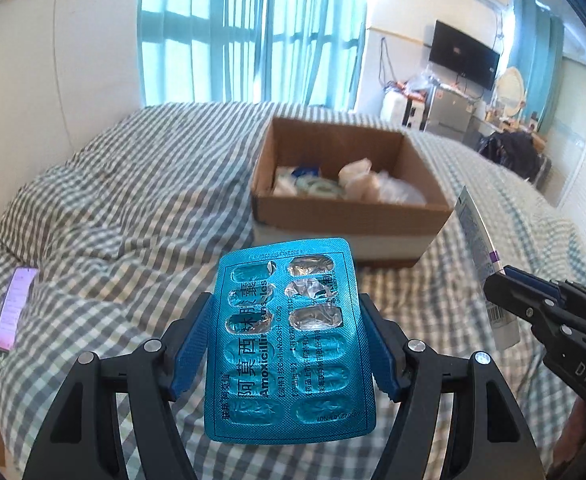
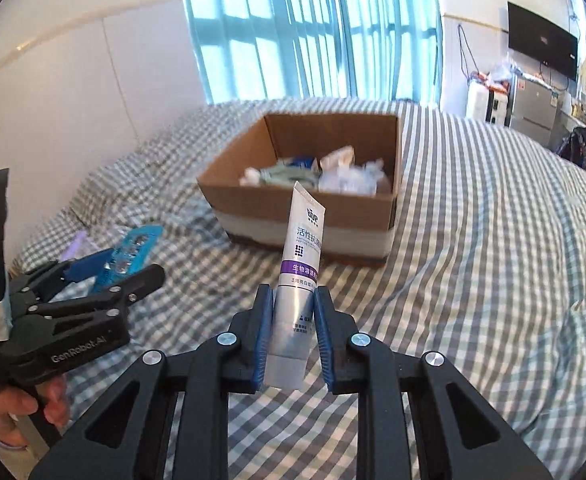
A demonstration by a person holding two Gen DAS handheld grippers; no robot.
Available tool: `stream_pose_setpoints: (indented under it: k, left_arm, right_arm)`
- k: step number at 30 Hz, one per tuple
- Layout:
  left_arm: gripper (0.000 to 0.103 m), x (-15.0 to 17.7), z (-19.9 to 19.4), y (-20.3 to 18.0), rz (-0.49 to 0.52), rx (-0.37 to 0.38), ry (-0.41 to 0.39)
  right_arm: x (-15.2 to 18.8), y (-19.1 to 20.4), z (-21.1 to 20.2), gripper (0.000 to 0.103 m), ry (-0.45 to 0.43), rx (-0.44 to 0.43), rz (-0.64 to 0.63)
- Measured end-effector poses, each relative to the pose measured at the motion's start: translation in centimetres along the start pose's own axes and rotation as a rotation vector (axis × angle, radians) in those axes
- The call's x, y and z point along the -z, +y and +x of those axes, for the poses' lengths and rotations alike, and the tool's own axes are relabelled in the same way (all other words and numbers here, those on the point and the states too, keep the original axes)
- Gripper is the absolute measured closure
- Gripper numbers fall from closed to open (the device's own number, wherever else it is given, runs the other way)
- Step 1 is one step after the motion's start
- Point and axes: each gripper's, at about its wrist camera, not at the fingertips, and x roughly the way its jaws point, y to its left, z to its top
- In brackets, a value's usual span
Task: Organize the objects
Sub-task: 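Place the blister pack and cream tube into the box, opening both tools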
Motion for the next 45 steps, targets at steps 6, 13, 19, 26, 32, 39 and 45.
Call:
stream_pose_setpoints:
  k: [6, 13, 19, 26, 32, 39, 45]
  left_arm:
    - [0.032, -4.7, -0.9, -1.0, 0.038, 0.004, -0.070]
    - [0.032, -11.2, 0.4, -1.3, 0.041, 0.014, -0.138]
    - [0.032, -15.1, 4.7, -1.9, 0.063, 0.017, -0.150]
    - [0.032, -16.4, 11.8, -2.2, 0.090, 0.014, -0.108]
    - [0.032, -15.7, 16.4, -2.2, 0.079, -0.009, -0.066]
    - [0.032, -14.3, 18.9, -2.9, 0.108, -0.012, -0.041]
    - [0.028, -13.7, 18.9, -3.8, 0.141, 0.004, -0.045]
  right_arm:
    - [-4.1, -0.8, -3.3, 0.082, -0.096, -0.023, -0.046]
    - [-10.8, -2.0, -4.8, 0.082, -0.192, -0.023, -0.110]
    - [-15.1, -2.9, -1.3, 0.082, -0.202, -0.028, -0.137]
    - [-17.9, -4.7, 6.8, 0.082, -0.146, -0.027, -0.150]
    - [-18.2, -6.7, 13.6, 0.082, -0.123, -0.043, -0.116]
    - [-15.4, -8.4, 18.0, 0.082, -0.049, -0.038, -0.102]
    - [-15.1, -9.4, 18.1, 0.081, -0.044, -0.043, -0.067]
